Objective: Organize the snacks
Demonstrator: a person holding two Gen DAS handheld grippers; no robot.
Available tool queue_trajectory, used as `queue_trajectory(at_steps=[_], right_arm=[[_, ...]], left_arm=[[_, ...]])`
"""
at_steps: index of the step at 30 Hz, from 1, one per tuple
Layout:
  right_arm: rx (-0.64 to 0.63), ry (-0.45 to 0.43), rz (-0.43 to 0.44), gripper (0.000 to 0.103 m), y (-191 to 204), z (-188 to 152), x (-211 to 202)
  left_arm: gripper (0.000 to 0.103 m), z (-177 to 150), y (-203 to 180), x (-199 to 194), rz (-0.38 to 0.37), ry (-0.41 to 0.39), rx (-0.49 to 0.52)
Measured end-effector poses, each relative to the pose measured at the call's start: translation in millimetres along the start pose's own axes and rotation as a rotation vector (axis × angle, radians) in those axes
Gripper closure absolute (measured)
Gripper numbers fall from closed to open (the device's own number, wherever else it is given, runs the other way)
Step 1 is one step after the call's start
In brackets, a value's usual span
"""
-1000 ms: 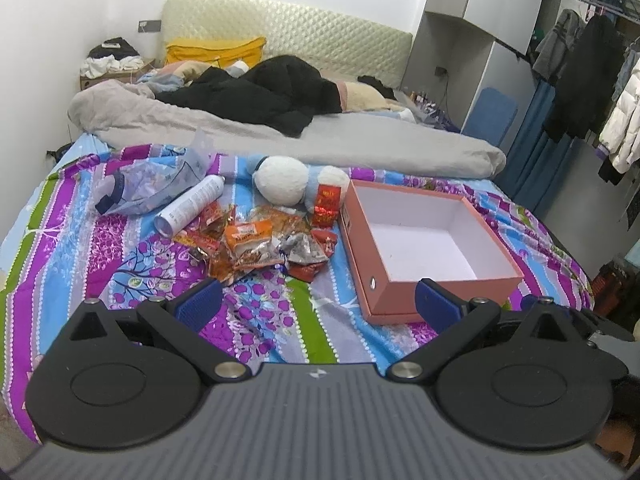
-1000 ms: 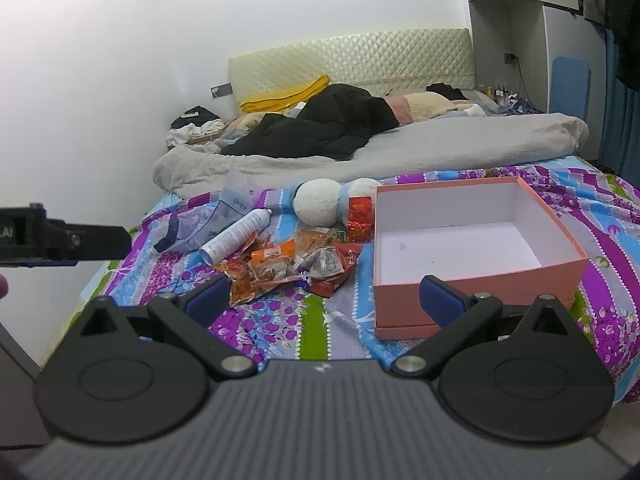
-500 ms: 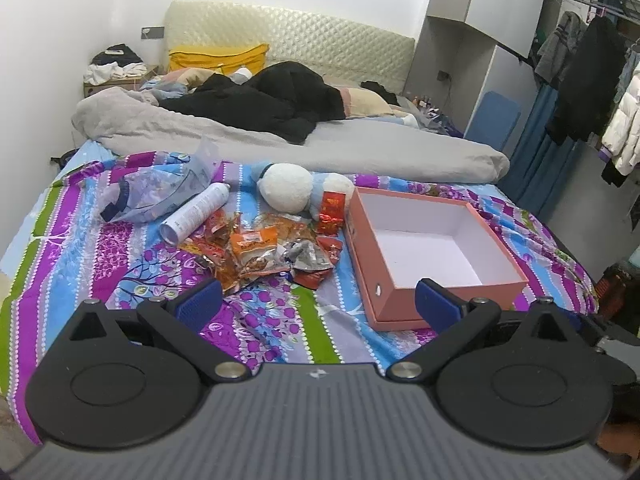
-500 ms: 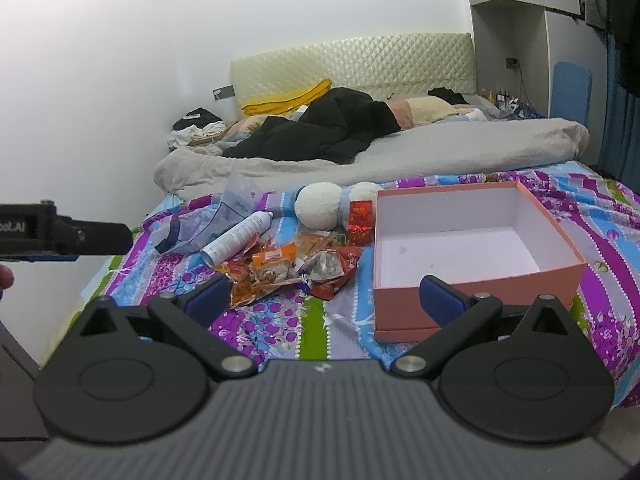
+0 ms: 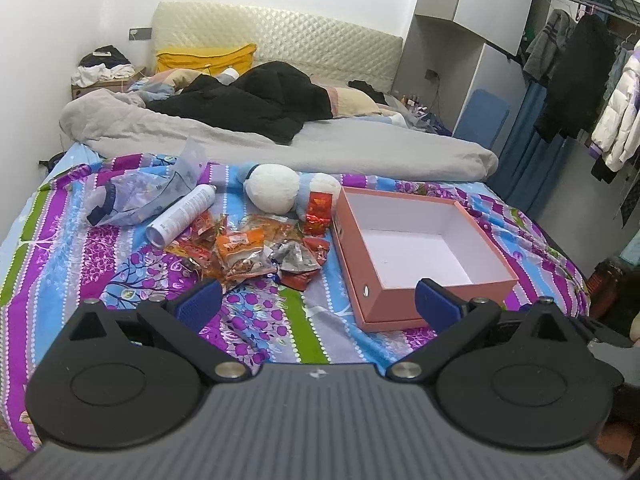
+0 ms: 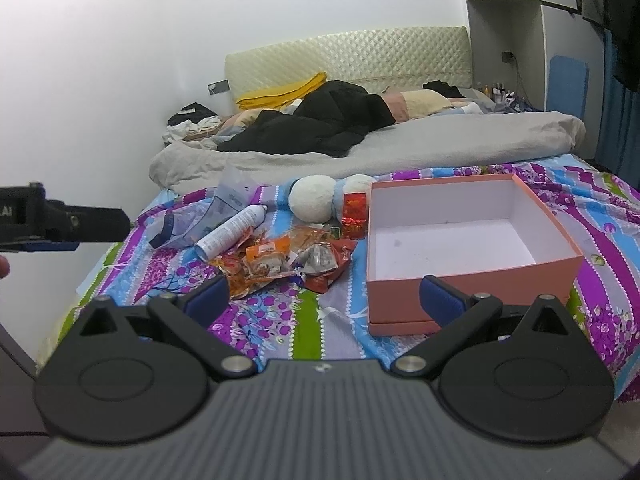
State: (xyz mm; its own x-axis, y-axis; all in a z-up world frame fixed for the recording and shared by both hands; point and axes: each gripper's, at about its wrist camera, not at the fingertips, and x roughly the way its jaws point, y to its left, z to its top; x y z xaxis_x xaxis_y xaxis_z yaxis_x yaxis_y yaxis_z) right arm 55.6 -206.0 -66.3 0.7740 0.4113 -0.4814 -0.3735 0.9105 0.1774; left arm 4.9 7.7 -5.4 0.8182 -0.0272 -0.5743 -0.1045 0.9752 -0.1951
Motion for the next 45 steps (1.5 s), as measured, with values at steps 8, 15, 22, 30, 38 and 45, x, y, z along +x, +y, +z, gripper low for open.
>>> queue_trajectory(at_steps=[8, 15, 22, 30, 38, 45], right_arm=[[-0.005, 0.001, -0.005, 0.000, -1, 0, 2], [-0.001, 0.023, 0.002, 0.000, -2, -3, 8], [-0.011, 0.044, 0.011, 0.000, 0, -5, 16], [-0.036, 0.051, 0.015, 0.000, 4, 3, 28], [-0.076, 0.055, 0.032, 0.000, 11, 8, 52], [-0.092, 0.083, 0.071, 0.007, 19, 7, 84]], left_arm=[[0.000, -5, -2, 7, 0.005, 0.026, 0.010], [0.000, -6, 0, 15, -0.002, 0.039, 0.008], [0.000, -1, 10, 20, -0.052, 0.033, -0.024], [0.000, 6, 13, 33, -0.035, 0.060, -0.011], [0.000, 14, 30, 66, -0.012, 0.091, -0.019], [0.000, 17, 58, 109, 0.032, 0.132, -0.038]])
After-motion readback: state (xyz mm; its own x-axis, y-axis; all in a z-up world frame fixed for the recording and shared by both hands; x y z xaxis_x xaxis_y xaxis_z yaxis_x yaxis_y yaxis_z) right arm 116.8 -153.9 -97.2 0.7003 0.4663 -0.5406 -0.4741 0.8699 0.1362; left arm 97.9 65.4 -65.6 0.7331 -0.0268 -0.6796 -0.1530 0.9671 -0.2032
